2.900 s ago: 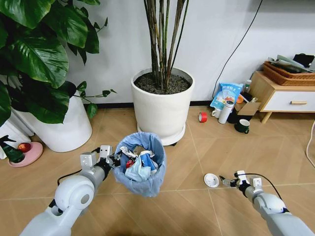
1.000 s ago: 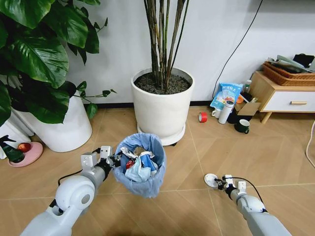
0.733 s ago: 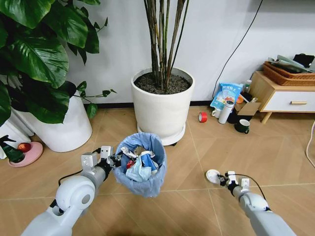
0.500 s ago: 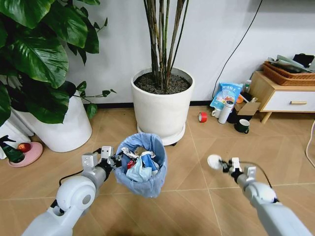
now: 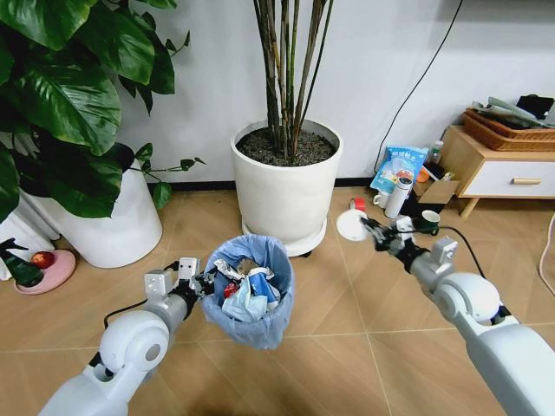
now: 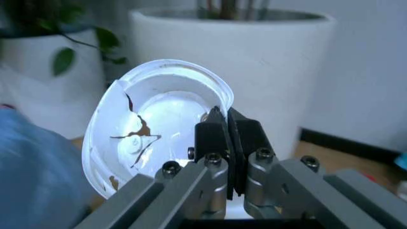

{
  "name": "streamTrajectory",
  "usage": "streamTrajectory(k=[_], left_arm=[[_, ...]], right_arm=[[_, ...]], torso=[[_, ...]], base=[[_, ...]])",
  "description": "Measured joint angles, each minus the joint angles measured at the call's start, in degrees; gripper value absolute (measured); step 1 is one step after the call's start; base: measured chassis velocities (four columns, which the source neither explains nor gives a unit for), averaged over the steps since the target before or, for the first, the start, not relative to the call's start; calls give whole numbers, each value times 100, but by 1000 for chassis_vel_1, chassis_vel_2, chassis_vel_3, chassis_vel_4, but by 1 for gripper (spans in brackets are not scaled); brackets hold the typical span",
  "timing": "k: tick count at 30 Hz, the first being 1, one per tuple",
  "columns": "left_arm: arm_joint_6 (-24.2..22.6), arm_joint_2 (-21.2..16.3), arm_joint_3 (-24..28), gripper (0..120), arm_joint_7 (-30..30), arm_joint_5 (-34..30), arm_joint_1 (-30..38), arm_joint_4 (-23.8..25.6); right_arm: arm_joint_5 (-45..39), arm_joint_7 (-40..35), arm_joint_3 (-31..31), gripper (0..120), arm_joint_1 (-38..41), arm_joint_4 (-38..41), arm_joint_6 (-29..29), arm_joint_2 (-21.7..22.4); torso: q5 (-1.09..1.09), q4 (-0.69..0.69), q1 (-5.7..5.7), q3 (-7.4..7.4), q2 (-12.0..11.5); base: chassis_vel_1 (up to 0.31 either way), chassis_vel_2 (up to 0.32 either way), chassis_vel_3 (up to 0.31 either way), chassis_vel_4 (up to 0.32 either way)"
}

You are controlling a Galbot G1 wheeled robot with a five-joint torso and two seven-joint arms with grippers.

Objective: Pick up the trash bin and place the garbage on the floor into it.

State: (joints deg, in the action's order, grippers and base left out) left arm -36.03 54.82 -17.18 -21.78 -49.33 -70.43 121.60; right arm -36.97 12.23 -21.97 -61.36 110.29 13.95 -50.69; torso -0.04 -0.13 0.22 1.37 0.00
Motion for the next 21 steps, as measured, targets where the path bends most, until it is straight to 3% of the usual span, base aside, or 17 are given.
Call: streamTrajectory(k=[7,10,18,21], left_arm=[[-68,-108,50,0,65,252,72,-32],[-90,-116,133,0,105,289,130,-92],[-134,-146,193,0,109,203,204,-120],[-135,-148,193,0,108,191,209,-124]], right_arm=[[-175,10,522,0,322,555,266,113],[-258,30,1070,0,641,723,328,157],[-284,45,2205,0,1356,667,357,129],[-279,48,2333,0,1412,656,361,115]], torso=[[0,0,0,0,0],[0,0,0,0,0],[-1,0,0,0,0],[-1,0,0,0,0]], base=[[0,0,0,0],[0,0,0,0],[0,0,0,0],[0,0,0,0]])
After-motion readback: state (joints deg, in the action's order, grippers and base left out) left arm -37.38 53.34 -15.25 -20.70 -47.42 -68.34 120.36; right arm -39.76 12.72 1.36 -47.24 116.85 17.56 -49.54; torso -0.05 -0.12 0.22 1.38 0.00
